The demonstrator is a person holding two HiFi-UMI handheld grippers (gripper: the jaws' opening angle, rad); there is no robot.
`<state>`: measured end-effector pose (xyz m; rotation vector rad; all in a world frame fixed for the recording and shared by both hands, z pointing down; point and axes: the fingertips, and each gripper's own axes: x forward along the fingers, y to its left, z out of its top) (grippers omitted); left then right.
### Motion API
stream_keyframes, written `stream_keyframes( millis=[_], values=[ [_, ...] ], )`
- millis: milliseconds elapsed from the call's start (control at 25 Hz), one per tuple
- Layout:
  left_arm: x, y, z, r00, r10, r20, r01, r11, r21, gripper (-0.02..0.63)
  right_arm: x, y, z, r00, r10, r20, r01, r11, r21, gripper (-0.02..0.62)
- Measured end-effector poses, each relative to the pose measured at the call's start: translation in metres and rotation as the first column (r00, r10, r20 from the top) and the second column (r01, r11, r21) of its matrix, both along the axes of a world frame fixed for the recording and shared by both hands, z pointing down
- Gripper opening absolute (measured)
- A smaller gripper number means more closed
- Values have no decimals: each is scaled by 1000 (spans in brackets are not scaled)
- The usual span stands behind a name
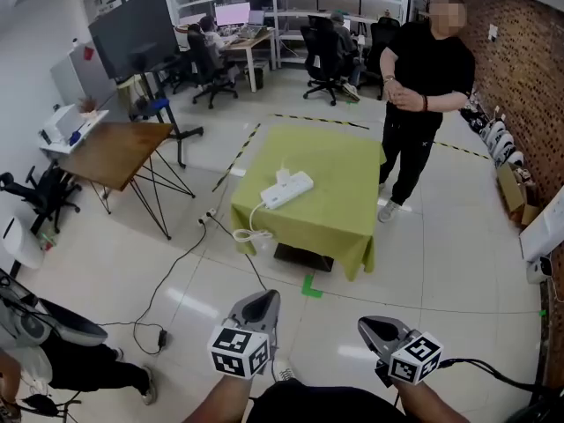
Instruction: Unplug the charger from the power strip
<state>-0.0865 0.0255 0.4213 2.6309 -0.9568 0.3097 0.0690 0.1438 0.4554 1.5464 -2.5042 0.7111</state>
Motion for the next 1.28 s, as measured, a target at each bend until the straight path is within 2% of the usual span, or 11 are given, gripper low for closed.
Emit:
stream_keyframes(
  millis=[320, 600, 880, 1120, 1280],
  values=[
    [-23, -58, -6, 997, 71, 0, -71, 997, 27, 6, -43, -85, -22, 1000, 20, -5, -19, 997, 73, 3],
    [-31, -91, 5, 997, 79, -21, -79, 997, 6, 6, -65, -138, -13, 999, -33, -41, 35, 998, 54, 3],
    [-39, -122, 17, 999, 42, -4, -42, 999, -10, 6, -63, -207, -8, 997, -62, -42, 65, 996, 59, 3],
    [-36, -162, 27, 1000, -12, 13, 12, 1000, -28, 6, -43, -281, 6, 996, -63, -62, 67, 996, 66, 3],
    [-27, -197, 34, 999, -43, 32, 44, 999, -29, 6, -30, -341, 31, 993, -84, -86, 87, 996, 29, 39]
  ],
)
